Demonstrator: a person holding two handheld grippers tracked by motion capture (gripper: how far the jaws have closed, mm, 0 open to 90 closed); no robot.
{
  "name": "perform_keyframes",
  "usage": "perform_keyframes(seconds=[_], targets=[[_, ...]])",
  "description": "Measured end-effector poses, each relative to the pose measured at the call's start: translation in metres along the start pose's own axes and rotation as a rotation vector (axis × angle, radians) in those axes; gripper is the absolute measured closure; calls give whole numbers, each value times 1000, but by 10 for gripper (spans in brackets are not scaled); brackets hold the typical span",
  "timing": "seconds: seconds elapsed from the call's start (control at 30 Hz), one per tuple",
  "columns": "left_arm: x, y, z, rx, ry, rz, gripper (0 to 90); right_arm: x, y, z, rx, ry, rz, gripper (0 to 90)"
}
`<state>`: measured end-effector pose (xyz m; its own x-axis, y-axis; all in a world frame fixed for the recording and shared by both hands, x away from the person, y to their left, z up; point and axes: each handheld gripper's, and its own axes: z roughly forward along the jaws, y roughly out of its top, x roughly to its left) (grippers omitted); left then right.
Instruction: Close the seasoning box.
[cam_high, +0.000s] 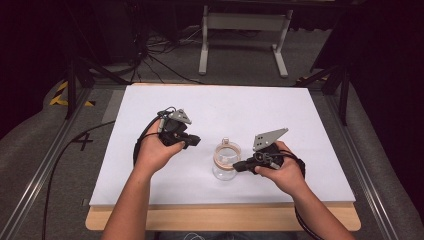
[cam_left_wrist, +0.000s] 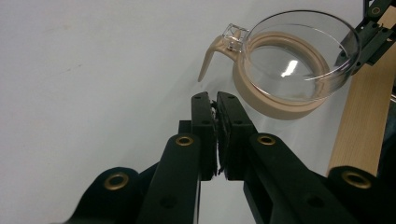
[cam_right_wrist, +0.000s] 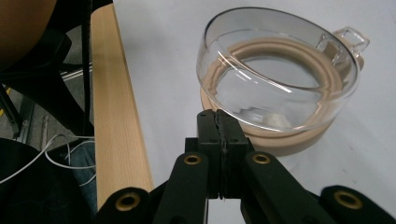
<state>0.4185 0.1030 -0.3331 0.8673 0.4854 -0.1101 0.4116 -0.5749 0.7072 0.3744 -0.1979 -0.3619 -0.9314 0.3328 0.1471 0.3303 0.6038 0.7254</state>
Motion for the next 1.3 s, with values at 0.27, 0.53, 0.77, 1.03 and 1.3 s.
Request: perform_keyframes(seconds=[0.27,0.53,0.77,1.03,1.3], targets=[[2,-1,-3,9,2,8,864,-1,-4,2,64,10,28,900],[2,-2,-3,-7,14,-9,798,-1,-2,-5,29,7,22,900],[5,-10,-10,-37,31,-63,721,-4,3,-27,-84,-35,29,816],[10,-25,-21,-39,54,-110,681,-26,-1,-57,-187,-113,71,752],[21,-37,-27,-36,86,-150,665,-55,-20,-79,-223,-217,151,708]])
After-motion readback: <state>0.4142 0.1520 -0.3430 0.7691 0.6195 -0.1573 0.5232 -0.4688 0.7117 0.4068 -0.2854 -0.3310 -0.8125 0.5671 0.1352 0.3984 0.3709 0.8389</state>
